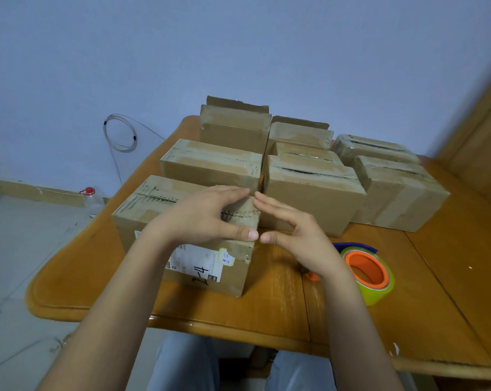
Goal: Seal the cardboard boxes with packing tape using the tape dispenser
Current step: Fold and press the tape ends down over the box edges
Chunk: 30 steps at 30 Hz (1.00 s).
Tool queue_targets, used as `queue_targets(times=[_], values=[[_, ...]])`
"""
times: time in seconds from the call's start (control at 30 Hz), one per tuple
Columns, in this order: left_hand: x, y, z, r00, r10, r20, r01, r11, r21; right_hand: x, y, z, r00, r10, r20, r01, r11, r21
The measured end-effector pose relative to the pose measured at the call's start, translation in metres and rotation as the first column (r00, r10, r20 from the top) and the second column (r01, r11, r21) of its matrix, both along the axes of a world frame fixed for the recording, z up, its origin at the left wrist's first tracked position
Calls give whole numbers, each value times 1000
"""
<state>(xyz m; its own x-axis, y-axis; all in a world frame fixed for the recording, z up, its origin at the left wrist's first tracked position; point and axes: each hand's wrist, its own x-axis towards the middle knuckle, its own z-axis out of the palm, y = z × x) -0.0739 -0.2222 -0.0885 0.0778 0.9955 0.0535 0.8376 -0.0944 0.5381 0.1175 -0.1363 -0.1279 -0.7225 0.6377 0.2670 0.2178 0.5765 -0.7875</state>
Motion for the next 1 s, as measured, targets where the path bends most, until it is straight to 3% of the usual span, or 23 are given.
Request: queue_targets(times=[0.2, 0.43, 0.63, 0.83, 1.0], values=[[2, -2, 4, 1000, 0, 16, 0, 1000, -5, 6, -3, -1, 981, 171, 90, -159, 979, -129], [-1, 1, 1, 1000, -2, 7, 3, 1000, -4, -9, -8, -6, 996, -70, -64, 70, 998, 4], [0, 0, 1, 1000, -2, 5, 2, 1000, -3, -4, -12, -12, 995, -71, -63, 75, 996, 58], [0, -1, 2, 1000, 13, 16, -13, 1000, 0, 11, -30, -12, 935, -199, -295, 236, 967, 96], [1, -1, 2, 999, 14, 40, -14, 1000, -3, 8, -52, -21, 962, -177, -206, 199, 976, 88]])
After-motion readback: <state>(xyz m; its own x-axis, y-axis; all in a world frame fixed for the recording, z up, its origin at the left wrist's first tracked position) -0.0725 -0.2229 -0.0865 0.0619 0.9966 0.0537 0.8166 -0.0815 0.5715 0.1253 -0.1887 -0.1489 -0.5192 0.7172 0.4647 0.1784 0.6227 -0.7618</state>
